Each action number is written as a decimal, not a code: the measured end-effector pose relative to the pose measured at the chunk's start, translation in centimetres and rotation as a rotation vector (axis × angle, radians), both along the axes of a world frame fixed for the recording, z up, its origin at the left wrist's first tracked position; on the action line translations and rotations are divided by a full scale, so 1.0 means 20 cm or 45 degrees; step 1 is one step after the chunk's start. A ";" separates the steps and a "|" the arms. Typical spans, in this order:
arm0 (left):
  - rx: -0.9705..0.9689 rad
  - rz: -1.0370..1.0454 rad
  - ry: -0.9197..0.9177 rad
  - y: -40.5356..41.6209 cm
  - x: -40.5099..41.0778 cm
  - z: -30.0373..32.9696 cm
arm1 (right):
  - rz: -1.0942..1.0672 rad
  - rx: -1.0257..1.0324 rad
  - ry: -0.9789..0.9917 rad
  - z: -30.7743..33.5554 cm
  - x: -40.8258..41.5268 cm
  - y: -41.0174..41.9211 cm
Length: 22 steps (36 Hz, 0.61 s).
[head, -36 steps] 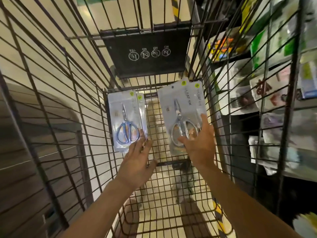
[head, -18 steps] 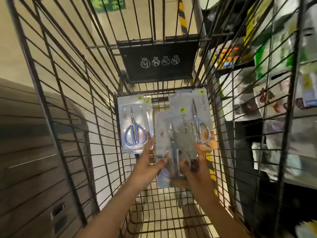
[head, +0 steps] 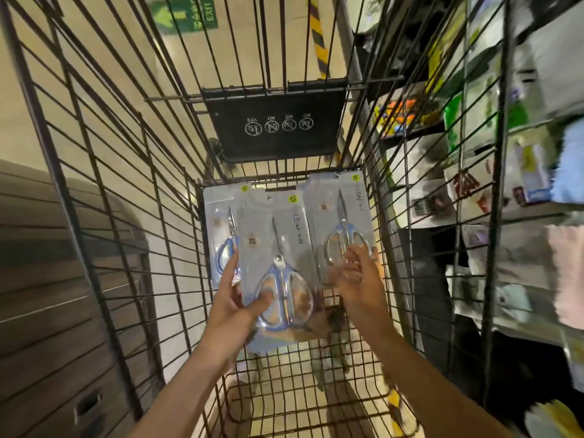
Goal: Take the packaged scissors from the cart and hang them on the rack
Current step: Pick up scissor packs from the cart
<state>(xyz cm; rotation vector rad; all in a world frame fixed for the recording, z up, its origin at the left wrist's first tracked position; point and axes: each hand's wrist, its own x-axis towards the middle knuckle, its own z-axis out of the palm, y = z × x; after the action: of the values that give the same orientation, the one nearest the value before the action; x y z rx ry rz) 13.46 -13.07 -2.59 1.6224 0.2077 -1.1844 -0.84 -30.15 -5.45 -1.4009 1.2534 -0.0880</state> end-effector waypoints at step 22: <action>-0.093 0.039 -0.178 0.03 0.06 -0.01 | 0.029 -0.443 0.683 -0.27 0.23 -0.10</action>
<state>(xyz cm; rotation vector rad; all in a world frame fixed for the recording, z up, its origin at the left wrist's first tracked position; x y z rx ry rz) 14.65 -12.49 -2.69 1.6246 0.0986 -1.0392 3.81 -32.14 -10.86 -1.8123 1.7208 0.0977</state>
